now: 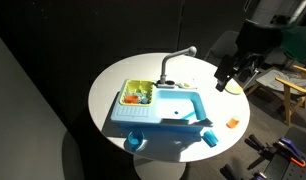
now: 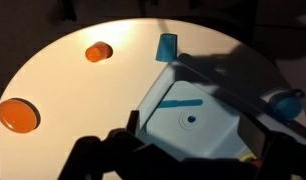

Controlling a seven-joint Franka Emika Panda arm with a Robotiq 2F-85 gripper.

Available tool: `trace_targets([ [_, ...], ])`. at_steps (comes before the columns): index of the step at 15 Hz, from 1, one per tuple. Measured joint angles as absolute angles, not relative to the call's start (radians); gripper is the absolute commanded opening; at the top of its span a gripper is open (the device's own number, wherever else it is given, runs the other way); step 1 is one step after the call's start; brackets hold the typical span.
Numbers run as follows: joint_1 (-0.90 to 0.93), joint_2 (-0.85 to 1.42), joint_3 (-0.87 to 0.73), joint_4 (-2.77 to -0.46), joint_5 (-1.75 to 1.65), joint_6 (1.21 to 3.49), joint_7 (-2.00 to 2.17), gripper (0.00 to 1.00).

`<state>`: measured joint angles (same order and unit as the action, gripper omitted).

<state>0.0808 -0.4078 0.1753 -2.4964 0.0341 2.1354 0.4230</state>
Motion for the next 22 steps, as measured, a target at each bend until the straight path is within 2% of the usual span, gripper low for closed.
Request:
trace_targets([
  [10,0.081,-0.458,0.089,-2.497,0.107,2.097,0.154,1.0],
  [22,0.083,-0.458,0.088,-2.497,0.107,2.087,0.134,1.0],
])
